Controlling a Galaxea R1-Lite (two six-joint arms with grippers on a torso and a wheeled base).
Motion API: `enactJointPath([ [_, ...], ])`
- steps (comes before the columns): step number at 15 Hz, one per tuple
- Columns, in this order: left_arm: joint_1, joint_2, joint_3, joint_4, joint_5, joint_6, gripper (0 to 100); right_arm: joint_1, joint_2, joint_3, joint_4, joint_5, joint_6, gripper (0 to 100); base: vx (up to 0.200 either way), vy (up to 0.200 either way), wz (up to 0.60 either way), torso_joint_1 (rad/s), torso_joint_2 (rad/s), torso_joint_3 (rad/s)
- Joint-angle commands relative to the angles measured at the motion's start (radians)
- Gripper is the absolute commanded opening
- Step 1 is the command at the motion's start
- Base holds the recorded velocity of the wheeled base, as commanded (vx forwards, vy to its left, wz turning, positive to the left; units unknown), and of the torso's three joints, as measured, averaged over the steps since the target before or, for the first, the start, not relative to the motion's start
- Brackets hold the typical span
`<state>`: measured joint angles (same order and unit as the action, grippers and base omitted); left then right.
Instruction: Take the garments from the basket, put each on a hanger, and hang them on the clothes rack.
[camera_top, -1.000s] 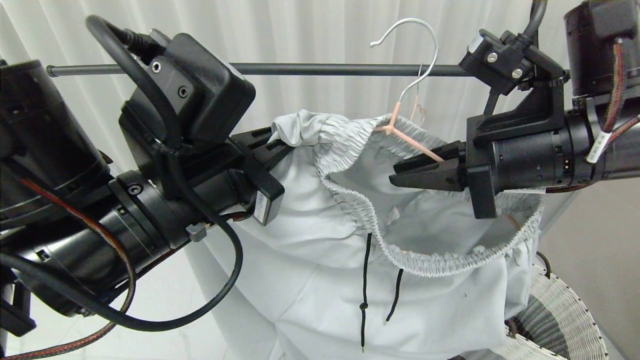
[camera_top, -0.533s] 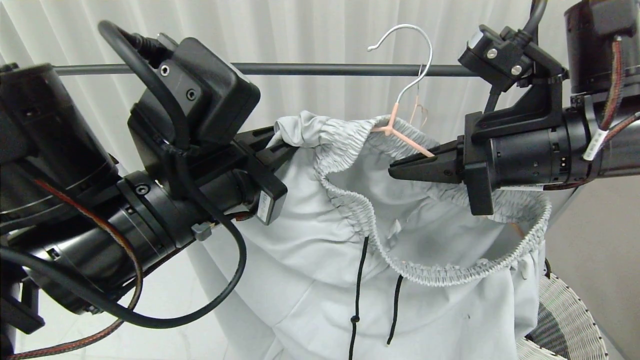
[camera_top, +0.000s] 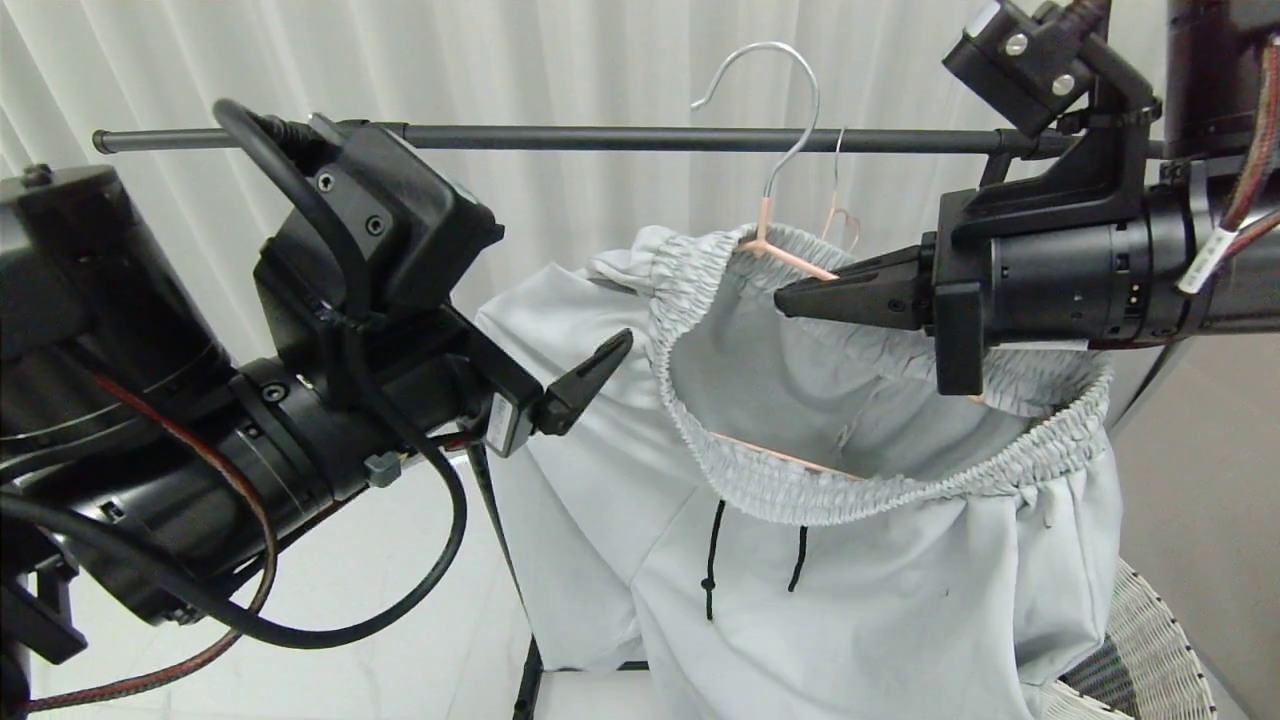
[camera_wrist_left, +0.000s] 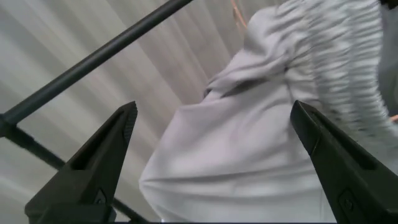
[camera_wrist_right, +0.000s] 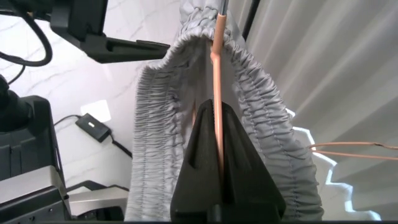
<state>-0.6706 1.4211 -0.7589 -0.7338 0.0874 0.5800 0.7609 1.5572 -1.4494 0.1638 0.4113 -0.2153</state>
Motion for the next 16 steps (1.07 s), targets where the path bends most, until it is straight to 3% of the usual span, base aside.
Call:
enactJointPath([
  [1, 0.036, -0.031, 0.052, 0.001, 0.0, -0.006, 100, -0.002, -0.016, 0.0, 0.0, 0.0, -0.001, 0, 0.0, 0.0, 0.0, 0.0, 0.0, 0.0],
  [3, 0.106, -0.063, 0.122, 0.001, -0.008, -0.009, 100, -0.003, -0.023, -0.002, 0.002, 0.001, -0.001, 0, 0.0, 0.0, 0.0, 0.0, 0.0, 0.0],
  [5, 0.198, -0.085, 0.188, 0.001, -0.064, -0.055, 100, -0.003, -0.037, 0.0, 0.002, 0.003, -0.003, 0, 0.0, 0.0, 0.0, 0.0, 0.0, 0.0],
  [7, 0.299, -0.057, 0.222, 0.001, -0.172, -0.157, 100, 0.0, -0.055, 0.003, 0.008, 0.004, -0.006, 0, 0.0, 0.0, 0.0, 0.0, 0.0, 0.0],
  [9, 0.378, 0.004, 0.231, 0.001, -0.233, -0.19, 100, 0.009, -0.066, 0.003, 0.01, 0.006, -0.006, 0, 0.0, 0.0, 0.0, 0.0, 0.0, 0.0],
  [13, 0.444, 0.142, 0.236, -0.007, -0.296, -0.195, 100, 0.044, -0.069, 0.003, 0.01, 0.006, -0.006, 0, 0.0, 0.0, 0.0, 0.0, 0.0, 0.0],
  [15, 0.46, 0.197, 0.247, -0.079, -0.298, -0.193, 100, 0.048, -0.071, 0.001, 0.01, 0.004, -0.006, 0, 0.0, 0.0, 0.0, 0.0, 0.0, 0.0],
  [16, 0.464, 0.213, 0.259, -0.121, -0.298, -0.193, 0, 0.051, -0.075, 0.0, 0.01, 0.004, -0.006, 0, 0.0, 0.0, 0.0, 0.0, 0.0, 0.0],
])
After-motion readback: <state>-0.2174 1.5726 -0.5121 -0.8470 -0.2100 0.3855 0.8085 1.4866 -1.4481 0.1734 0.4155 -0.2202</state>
